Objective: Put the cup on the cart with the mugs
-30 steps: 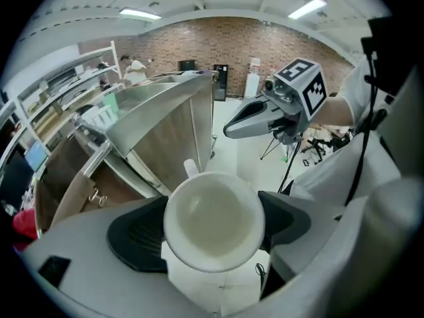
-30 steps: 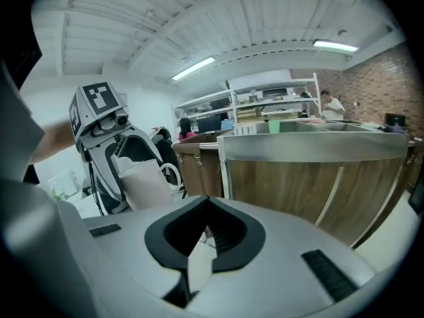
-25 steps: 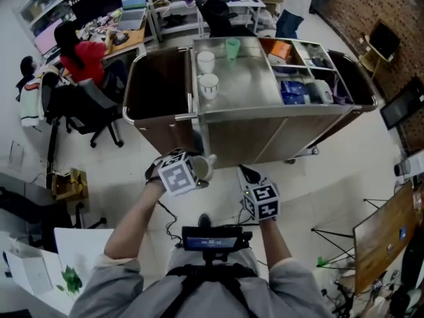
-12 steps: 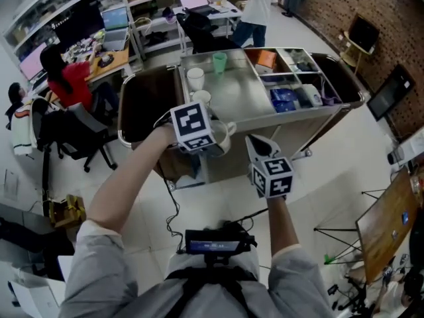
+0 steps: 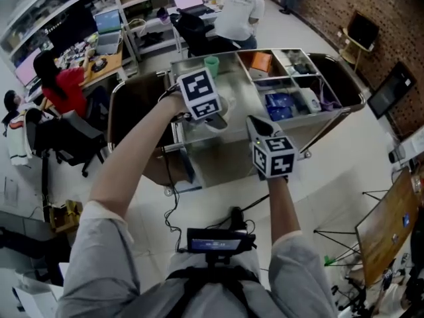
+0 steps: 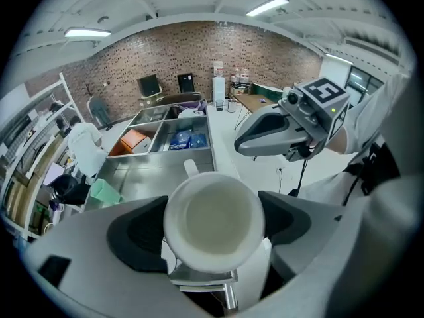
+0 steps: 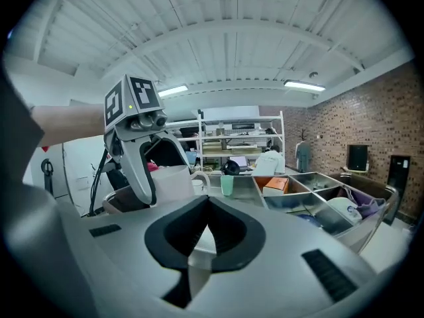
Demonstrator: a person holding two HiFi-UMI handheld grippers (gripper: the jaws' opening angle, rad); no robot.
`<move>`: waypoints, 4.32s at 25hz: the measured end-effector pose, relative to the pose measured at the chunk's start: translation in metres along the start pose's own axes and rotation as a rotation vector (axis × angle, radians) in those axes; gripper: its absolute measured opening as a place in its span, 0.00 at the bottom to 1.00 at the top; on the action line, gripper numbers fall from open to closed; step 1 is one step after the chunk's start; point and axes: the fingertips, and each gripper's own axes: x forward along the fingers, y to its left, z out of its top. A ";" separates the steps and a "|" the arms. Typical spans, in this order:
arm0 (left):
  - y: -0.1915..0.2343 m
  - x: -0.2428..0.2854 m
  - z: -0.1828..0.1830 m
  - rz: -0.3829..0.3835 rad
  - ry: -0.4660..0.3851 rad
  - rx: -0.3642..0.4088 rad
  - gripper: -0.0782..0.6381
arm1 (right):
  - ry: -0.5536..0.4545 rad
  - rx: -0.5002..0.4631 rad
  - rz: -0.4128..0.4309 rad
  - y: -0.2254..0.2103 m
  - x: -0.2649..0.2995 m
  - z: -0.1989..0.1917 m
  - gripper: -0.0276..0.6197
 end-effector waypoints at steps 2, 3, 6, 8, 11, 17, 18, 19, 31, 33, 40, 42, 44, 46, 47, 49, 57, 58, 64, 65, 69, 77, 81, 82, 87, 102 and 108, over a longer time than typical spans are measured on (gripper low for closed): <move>0.017 0.010 0.004 -0.002 0.009 -0.017 0.71 | 0.010 0.003 0.013 -0.011 0.012 0.001 0.05; 0.026 0.016 0.006 -0.004 0.015 -0.026 0.71 | 0.014 0.006 0.018 -0.017 0.018 0.001 0.05; 0.048 0.037 0.015 -0.016 0.026 -0.042 0.71 | 0.026 0.017 0.013 -0.040 0.033 0.000 0.05; 0.060 0.048 0.018 -0.024 0.032 -0.057 0.71 | 0.037 0.020 0.011 -0.049 0.043 0.001 0.05; 0.076 0.061 0.021 -0.030 0.034 -0.074 0.71 | 0.057 0.013 0.010 -0.060 0.057 0.004 0.05; 0.097 0.091 0.028 -0.049 0.050 -0.078 0.71 | 0.100 -0.004 0.008 -0.080 0.080 0.002 0.05; 0.100 0.096 0.029 -0.051 0.055 -0.077 0.71 | 0.109 -0.004 0.009 -0.082 0.083 0.000 0.05; 0.102 0.101 0.029 -0.052 0.062 -0.076 0.71 | 0.116 -0.003 0.009 -0.084 0.086 -0.003 0.05; 0.113 0.152 0.027 -0.057 0.107 -0.075 0.71 | 0.118 0.050 0.014 -0.108 0.086 -0.018 0.05; 0.113 0.156 0.026 -0.055 0.105 -0.082 0.71 | 0.115 0.068 0.022 -0.110 0.083 -0.020 0.05; 0.111 0.169 0.023 -0.052 0.101 -0.103 0.71 | 0.112 0.077 0.031 -0.114 0.077 -0.021 0.05; 0.112 0.170 0.026 -0.043 0.093 -0.096 0.71 | 0.114 0.084 0.033 -0.115 0.077 -0.023 0.05; 0.113 0.171 0.028 -0.031 0.089 -0.079 0.71 | 0.118 0.088 0.032 -0.117 0.077 -0.026 0.05; 0.114 0.173 0.028 -0.022 0.078 -0.076 0.71 | 0.121 0.090 0.032 -0.118 0.077 -0.028 0.05; 0.115 0.173 0.028 -0.018 0.073 -0.077 0.72 | 0.122 0.089 0.033 -0.118 0.077 -0.029 0.05; 0.116 0.173 0.028 -0.009 0.066 -0.077 0.77 | 0.122 0.089 0.033 -0.118 0.076 -0.030 0.05; 0.119 0.157 0.030 0.044 0.052 -0.063 0.79 | 0.126 0.092 0.014 -0.121 0.071 -0.033 0.05; 0.119 0.152 0.029 0.053 0.052 -0.061 0.79 | 0.127 0.091 0.012 -0.120 0.071 -0.034 0.05; 0.108 0.112 0.027 0.118 -0.020 -0.066 0.79 | 0.124 0.080 0.012 -0.105 0.062 -0.033 0.05; 0.103 0.104 0.026 0.130 -0.048 -0.073 0.79 | 0.123 0.078 0.011 -0.102 0.059 -0.032 0.05; 0.080 0.070 0.025 0.197 -0.182 -0.096 0.71 | 0.113 0.066 0.006 -0.089 0.046 -0.029 0.05; 0.022 0.004 0.011 0.416 -0.462 -0.167 0.39 | 0.097 0.039 0.015 -0.053 0.014 -0.033 0.05; -0.002 -0.016 -0.009 0.522 -0.538 -0.217 0.20 | 0.096 0.033 0.019 -0.037 0.000 -0.042 0.05; -0.007 -0.020 -0.017 0.543 -0.558 -0.243 0.14 | 0.098 0.032 0.020 -0.033 -0.003 -0.045 0.05; -0.033 -0.037 -0.054 0.588 -0.650 -0.390 0.11 | 0.099 0.049 0.025 -0.015 -0.021 -0.061 0.05; -0.097 -0.028 -0.161 0.655 -0.706 -0.679 0.11 | 0.074 0.131 -0.001 0.020 -0.071 -0.118 0.05; -0.108 -0.026 -0.180 0.662 -0.690 -0.718 0.11 | 0.095 0.150 -0.041 0.008 -0.093 -0.135 0.05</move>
